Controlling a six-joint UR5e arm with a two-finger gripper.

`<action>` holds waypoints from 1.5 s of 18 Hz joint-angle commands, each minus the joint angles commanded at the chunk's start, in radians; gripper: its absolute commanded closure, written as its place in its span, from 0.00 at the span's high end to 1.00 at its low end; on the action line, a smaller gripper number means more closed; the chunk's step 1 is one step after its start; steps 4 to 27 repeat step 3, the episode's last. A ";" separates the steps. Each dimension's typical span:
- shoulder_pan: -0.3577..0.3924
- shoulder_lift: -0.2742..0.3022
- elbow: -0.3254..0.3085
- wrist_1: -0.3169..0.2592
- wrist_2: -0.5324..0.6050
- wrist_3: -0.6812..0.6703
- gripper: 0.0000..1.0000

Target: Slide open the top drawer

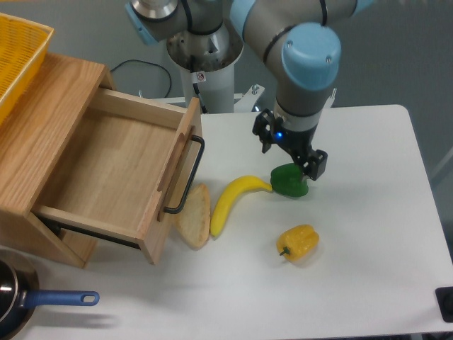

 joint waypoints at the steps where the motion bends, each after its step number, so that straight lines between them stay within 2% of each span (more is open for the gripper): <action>1: 0.002 -0.012 0.000 0.015 0.000 0.000 1.00; 3: 0.006 -0.022 0.002 0.031 -0.002 0.000 1.00; 27: 0.006 -0.022 0.002 0.031 -0.002 0.000 1.00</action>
